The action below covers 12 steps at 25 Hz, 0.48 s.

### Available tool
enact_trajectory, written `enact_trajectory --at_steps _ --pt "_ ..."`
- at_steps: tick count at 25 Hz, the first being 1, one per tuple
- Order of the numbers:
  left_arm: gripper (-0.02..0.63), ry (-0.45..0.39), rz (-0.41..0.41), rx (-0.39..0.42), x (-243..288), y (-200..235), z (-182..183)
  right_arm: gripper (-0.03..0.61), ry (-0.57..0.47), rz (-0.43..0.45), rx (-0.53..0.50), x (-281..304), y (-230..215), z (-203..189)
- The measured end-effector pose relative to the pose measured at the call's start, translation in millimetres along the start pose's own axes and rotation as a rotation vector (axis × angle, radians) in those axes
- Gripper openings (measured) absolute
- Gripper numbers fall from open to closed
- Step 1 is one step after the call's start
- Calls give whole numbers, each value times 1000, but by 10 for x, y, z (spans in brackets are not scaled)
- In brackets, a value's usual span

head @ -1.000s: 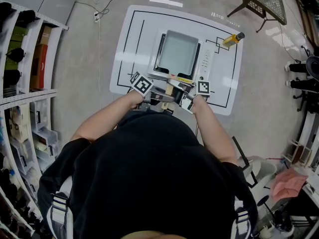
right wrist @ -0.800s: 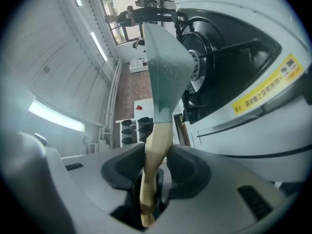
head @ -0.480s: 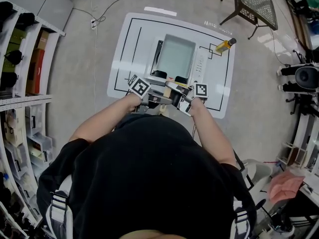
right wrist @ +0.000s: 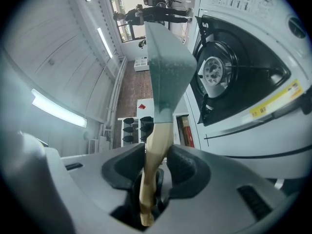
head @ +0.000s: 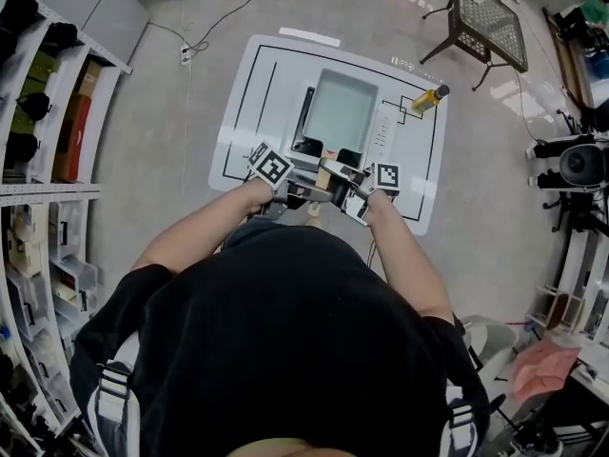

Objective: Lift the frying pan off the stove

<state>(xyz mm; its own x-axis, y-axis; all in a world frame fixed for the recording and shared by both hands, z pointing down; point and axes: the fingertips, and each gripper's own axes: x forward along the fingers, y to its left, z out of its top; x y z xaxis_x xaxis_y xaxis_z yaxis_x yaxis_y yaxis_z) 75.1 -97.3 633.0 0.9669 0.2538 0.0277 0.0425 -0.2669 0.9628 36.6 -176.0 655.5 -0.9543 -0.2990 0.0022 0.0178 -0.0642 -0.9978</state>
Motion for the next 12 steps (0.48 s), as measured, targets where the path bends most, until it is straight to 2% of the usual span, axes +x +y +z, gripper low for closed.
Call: enact_trajectory --at_steps 12 --pt "146 -22 4 42 -35 -251 102 147 11 16 -58 30 316 8"
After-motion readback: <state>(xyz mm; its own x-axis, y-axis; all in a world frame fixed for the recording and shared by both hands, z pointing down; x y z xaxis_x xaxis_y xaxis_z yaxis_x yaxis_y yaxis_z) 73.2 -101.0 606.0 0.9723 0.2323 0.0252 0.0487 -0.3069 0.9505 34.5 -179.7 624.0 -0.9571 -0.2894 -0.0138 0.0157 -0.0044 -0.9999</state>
